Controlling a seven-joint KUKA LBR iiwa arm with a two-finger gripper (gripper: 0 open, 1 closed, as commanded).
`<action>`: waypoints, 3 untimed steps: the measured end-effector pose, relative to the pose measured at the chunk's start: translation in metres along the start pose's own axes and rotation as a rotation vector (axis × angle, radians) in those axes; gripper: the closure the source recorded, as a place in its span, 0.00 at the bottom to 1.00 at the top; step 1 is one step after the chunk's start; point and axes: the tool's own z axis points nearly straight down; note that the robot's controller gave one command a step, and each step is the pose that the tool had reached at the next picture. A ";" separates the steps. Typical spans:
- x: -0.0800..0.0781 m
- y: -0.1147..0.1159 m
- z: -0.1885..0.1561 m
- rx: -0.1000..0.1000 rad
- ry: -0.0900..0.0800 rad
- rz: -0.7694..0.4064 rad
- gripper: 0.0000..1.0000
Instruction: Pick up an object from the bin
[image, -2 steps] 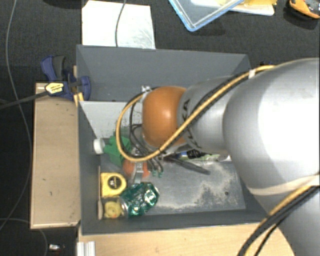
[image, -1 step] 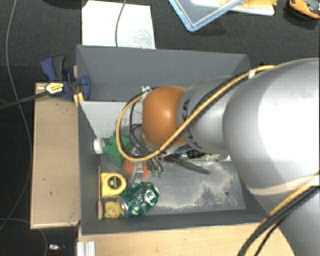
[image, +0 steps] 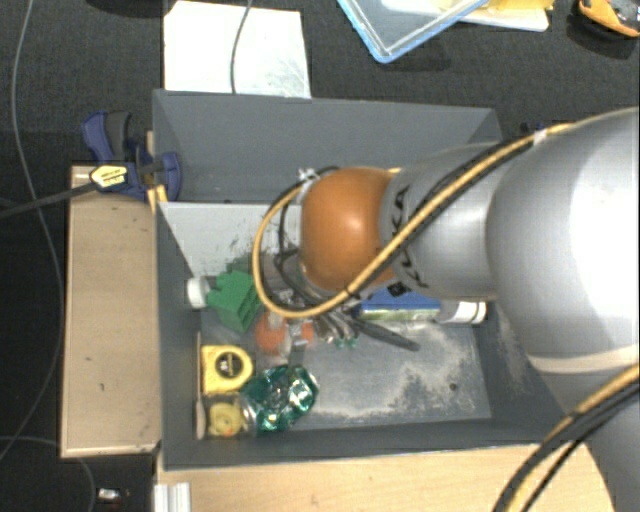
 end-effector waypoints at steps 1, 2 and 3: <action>0.000 0.000 0.000 0.000 0.000 0.001 1.00; 0.001 0.003 -0.056 0.000 0.004 -0.053 1.00; 0.003 0.001 -0.133 0.000 0.004 -0.050 1.00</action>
Offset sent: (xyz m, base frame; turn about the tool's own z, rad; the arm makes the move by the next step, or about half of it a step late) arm -0.0019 0.0142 0.2721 -0.2386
